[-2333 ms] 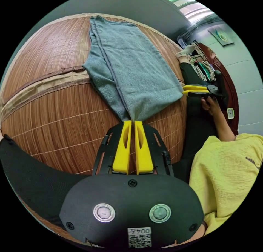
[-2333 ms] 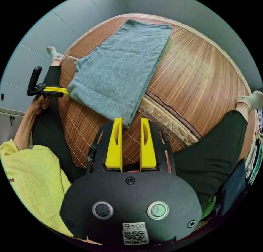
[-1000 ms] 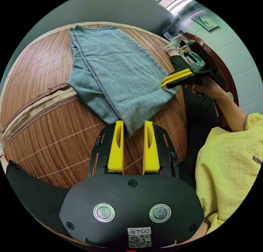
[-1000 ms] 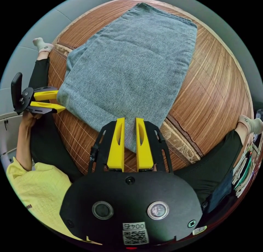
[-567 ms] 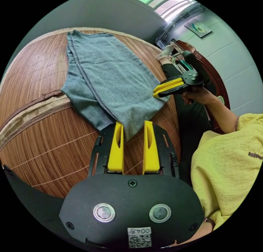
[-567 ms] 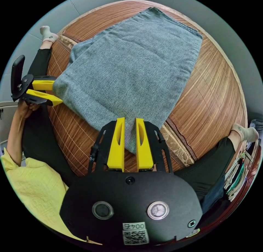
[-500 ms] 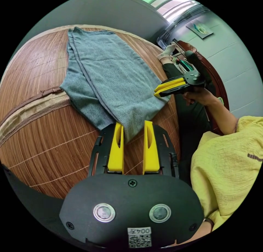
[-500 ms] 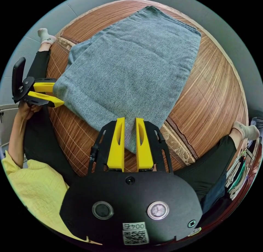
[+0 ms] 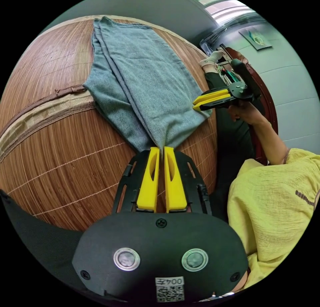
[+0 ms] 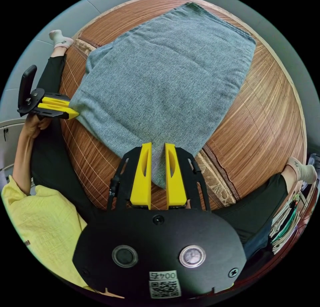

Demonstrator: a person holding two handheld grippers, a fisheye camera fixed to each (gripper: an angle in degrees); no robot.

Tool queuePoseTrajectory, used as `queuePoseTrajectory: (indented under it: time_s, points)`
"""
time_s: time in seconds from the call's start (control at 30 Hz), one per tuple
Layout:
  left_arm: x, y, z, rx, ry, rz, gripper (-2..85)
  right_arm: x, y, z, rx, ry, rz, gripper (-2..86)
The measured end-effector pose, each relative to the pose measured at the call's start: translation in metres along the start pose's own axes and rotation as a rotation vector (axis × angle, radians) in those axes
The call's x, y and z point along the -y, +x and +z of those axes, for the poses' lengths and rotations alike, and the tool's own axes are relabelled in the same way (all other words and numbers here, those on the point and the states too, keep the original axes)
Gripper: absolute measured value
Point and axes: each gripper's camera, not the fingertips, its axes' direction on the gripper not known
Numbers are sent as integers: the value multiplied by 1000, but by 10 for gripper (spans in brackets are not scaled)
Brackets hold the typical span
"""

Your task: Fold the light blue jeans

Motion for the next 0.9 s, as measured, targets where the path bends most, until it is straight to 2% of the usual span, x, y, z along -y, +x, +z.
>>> queuePoseTrajectory:
  time_s: [0.23,0.5,0.9]
  points:
    - [6,-9,7,-22,-36,-21,27,4,-2,2,4,-10,-11,54]
    - [7,-6,5,-9,-37,-46,25,-7,-10,3,-34,67,-14,59]
    - [6,17,7,75,-27,-34,26,-16,-30,4,-143,123,-98,68]
